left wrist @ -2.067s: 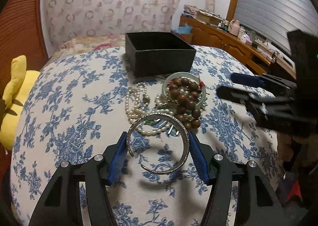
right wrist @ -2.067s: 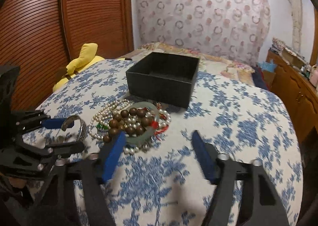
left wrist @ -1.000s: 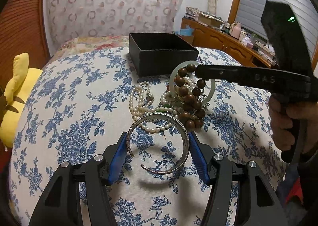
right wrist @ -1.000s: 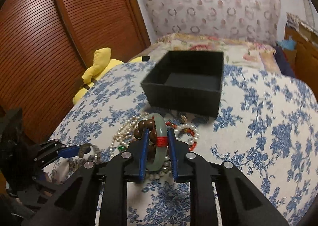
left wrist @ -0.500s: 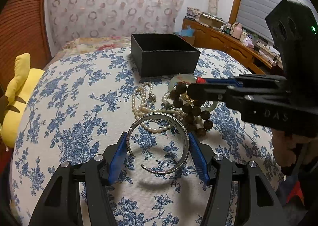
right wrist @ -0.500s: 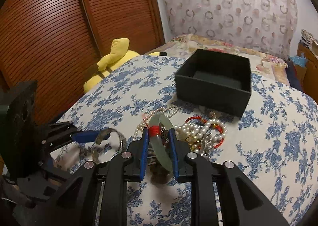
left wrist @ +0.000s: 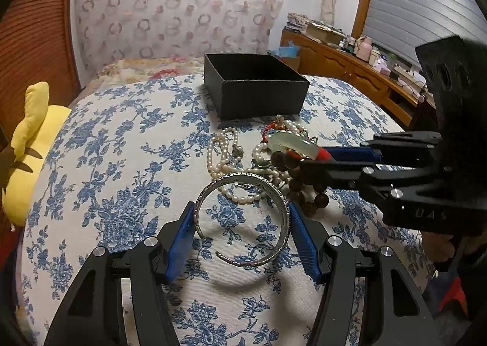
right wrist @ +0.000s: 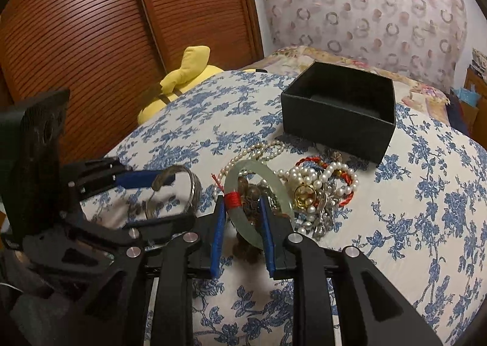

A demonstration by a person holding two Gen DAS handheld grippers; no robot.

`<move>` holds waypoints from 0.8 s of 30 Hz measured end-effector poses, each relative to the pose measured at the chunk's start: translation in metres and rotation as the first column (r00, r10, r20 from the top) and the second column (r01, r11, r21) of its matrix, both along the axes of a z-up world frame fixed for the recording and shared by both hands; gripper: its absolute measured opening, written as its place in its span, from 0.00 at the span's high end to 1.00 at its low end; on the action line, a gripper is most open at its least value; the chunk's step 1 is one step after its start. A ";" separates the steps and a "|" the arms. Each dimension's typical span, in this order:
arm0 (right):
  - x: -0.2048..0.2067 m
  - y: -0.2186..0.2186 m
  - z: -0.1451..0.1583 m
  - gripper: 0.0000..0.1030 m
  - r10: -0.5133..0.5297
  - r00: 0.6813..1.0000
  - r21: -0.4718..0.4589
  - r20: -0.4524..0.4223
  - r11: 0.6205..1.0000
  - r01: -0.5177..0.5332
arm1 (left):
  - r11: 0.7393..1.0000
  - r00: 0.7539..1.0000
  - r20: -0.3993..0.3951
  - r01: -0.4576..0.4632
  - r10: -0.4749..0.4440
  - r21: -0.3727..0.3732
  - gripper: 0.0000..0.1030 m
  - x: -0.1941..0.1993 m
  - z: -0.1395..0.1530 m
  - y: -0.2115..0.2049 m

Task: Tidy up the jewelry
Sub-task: 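Lift the jade bangle with the right tool while the left tool holds the silver bangle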

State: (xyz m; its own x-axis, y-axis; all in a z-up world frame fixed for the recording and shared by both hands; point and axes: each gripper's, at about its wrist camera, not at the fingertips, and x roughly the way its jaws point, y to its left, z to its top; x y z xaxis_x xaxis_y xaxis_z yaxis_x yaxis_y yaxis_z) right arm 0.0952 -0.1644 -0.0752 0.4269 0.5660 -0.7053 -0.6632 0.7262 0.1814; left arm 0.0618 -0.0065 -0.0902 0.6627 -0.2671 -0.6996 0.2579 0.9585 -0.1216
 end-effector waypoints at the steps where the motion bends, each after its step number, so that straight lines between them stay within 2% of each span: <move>1: -0.001 0.001 -0.001 0.72 0.016 1.000 -0.009 -0.006 1.000 -0.016 | 1.000 1.000 0.001 -0.002 0.002 0.002 0.44 0.000 0.000 0.001; 3: -0.003 0.001 -0.004 0.65 0.027 1.000 -0.022 -0.012 0.999 -0.028 | 1.000 1.000 0.004 -0.006 0.006 0.004 0.44 -0.001 0.001 0.003; 10: -0.004 0.002 -0.010 0.65 0.036 0.999 -0.052 -0.009 0.998 -0.037 | 1.000 1.000 0.012 -0.018 0.018 0.003 0.44 -0.002 0.004 0.008; 11: -0.004 0.003 -0.010 0.65 0.041 0.999 -0.054 -0.009 0.998 -0.042 | 1.000 1.000 0.012 -0.019 0.019 0.004 0.44 -0.002 0.003 0.008; 12: -0.004 0.004 -0.009 0.70 0.053 0.999 -0.050 -0.012 0.997 -0.054 | 1.000 1.000 0.012 -0.021 0.021 0.004 0.44 -0.002 0.004 0.009; 13: -0.004 0.005 -0.009 0.83 0.065 0.998 -0.047 -0.017 0.997 -0.066 | 1.000 1.000 0.013 -0.022 0.022 0.004 0.44 -0.003 0.004 0.008; 15: -0.004 0.008 -0.007 0.89 0.070 0.998 -0.065 -0.005 0.995 -0.070 | 1.000 1.000 0.016 -0.024 0.024 0.003 0.44 -0.003 0.005 0.010; 24: 0.000 -0.007 0.010 0.89 0.040 0.999 -0.019 0.028 0.999 -0.039 | 1.000 1.000 0.023 -0.019 0.018 0.009 0.44 -0.003 0.008 0.008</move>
